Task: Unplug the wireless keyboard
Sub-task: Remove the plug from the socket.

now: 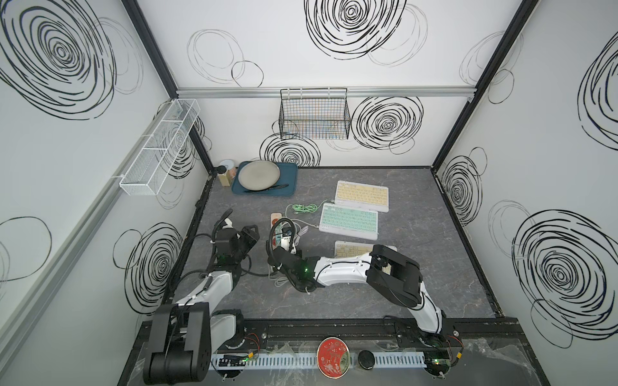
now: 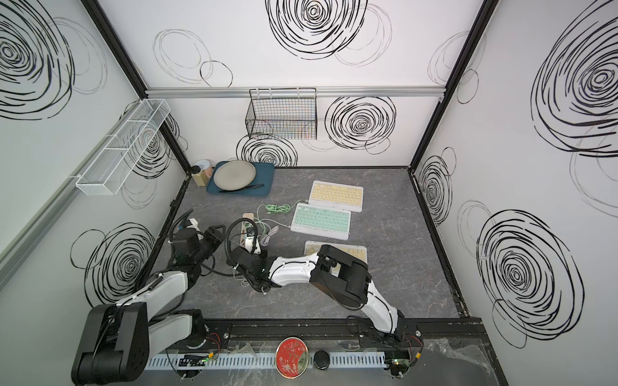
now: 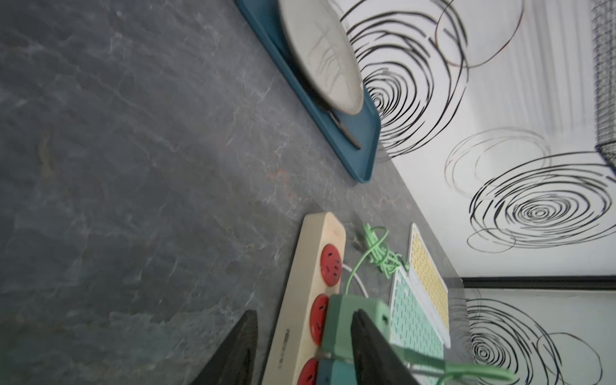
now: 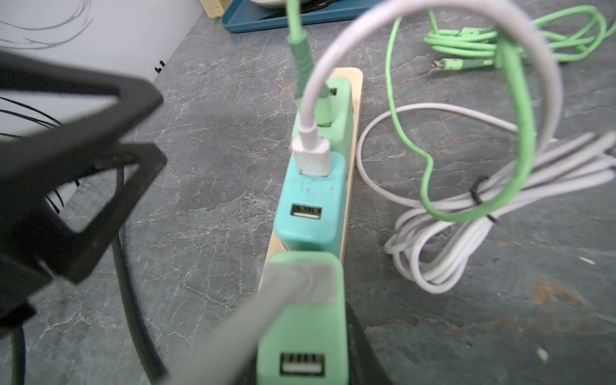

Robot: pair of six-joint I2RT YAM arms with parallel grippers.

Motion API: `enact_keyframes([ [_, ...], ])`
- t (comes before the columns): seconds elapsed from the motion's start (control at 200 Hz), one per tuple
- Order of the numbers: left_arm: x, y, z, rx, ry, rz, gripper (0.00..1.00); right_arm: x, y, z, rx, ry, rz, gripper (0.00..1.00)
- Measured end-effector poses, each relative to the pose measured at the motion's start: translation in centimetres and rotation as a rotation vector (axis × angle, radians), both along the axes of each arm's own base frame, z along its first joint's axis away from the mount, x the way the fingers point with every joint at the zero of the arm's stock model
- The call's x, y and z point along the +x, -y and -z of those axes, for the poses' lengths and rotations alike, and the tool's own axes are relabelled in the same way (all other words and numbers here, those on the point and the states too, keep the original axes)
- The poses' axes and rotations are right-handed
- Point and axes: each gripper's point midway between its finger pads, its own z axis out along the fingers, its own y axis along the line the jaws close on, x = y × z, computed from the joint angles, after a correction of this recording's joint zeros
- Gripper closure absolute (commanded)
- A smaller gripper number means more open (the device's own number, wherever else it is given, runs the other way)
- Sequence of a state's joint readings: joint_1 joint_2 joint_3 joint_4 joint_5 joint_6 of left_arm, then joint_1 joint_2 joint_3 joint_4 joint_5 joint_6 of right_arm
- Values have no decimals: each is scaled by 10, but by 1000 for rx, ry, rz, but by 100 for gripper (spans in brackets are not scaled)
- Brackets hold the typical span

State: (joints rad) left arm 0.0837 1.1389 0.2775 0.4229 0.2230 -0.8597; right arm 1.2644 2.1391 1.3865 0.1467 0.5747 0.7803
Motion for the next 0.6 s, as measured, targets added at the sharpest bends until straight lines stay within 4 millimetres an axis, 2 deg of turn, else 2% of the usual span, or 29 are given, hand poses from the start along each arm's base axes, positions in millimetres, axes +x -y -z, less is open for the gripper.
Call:
enact_keyframes([
  [0.165,-34,30,35,-9,-105,119,50,2,5,-4,-7,16,0,100],
  [0.265,-44,46,41,-10,-119,177,50,4,4,-6,-4,26,-2,100],
  [0.405,-52,69,38,30,-102,247,50,4,5,-8,-20,44,-3,100],
  [0.485,-53,71,41,51,-110,247,50,3,7,-7,-51,60,-1,100],
  [0.6,-54,60,47,69,-137,207,50,1,10,-15,-73,90,3,100],
])
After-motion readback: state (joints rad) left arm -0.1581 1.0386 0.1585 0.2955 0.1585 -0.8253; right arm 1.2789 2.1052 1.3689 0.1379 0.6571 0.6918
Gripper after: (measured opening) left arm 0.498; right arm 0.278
